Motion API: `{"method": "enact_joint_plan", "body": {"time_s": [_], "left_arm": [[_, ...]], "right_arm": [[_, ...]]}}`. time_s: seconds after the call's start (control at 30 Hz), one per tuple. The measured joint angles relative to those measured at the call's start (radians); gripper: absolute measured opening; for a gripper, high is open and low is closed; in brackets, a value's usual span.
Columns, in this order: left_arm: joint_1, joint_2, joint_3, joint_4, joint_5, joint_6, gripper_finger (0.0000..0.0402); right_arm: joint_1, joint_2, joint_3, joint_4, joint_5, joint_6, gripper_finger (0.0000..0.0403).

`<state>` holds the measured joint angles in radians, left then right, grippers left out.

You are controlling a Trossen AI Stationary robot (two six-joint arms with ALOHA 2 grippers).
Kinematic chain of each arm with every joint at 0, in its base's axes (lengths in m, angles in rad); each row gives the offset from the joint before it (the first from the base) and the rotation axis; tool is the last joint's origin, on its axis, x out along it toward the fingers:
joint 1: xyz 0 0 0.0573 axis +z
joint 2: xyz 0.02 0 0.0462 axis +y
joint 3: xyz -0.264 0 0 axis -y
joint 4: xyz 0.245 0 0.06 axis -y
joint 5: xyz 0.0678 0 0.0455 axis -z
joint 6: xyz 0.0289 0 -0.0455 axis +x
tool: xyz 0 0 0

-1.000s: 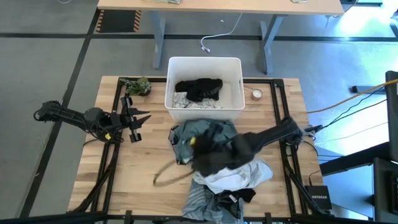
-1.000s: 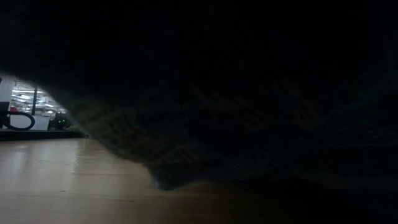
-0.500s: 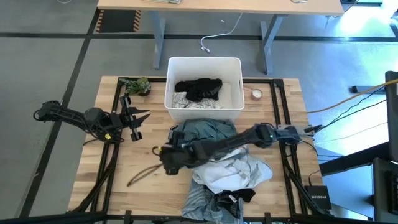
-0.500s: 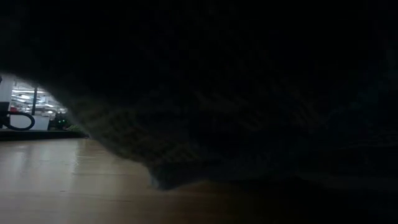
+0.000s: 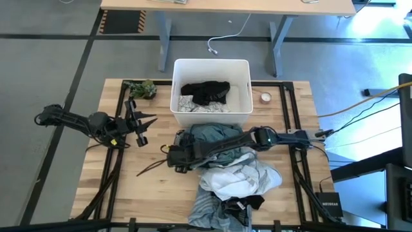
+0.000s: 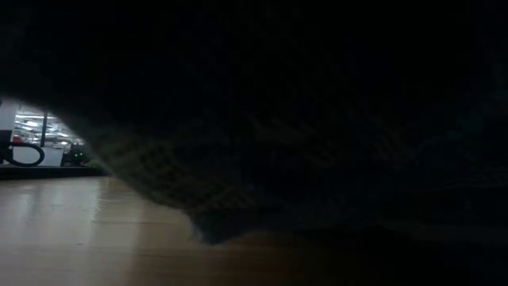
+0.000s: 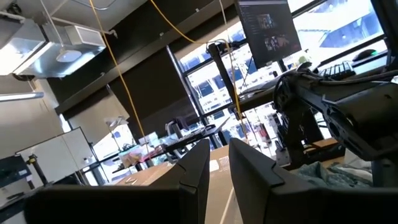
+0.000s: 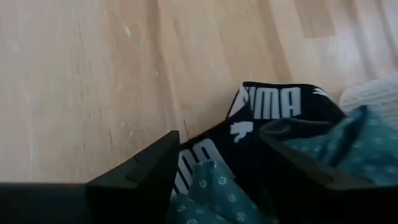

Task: Sort clothes
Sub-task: Put the dark gray boxer into the white laundry bin

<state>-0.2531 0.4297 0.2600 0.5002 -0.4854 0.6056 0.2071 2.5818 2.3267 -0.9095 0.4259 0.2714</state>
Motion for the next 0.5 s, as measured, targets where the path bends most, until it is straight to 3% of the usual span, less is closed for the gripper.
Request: {"method": "enact_joint_plan", "body": {"time_s": [0.2,0.5], "left_arm": [[0.000,0.000,0.000,0.006,0.000,-0.003,0.0056],[0.000,0.000,0.000,0.005,0.001,-0.003,0.0056]], "right_arm": [[-0.004,0.023,-0.001,0.007,0.034,0.010,0.0194],[-0.019,0.051,-0.001,0.038,0.079,-0.009,0.0017]]}}
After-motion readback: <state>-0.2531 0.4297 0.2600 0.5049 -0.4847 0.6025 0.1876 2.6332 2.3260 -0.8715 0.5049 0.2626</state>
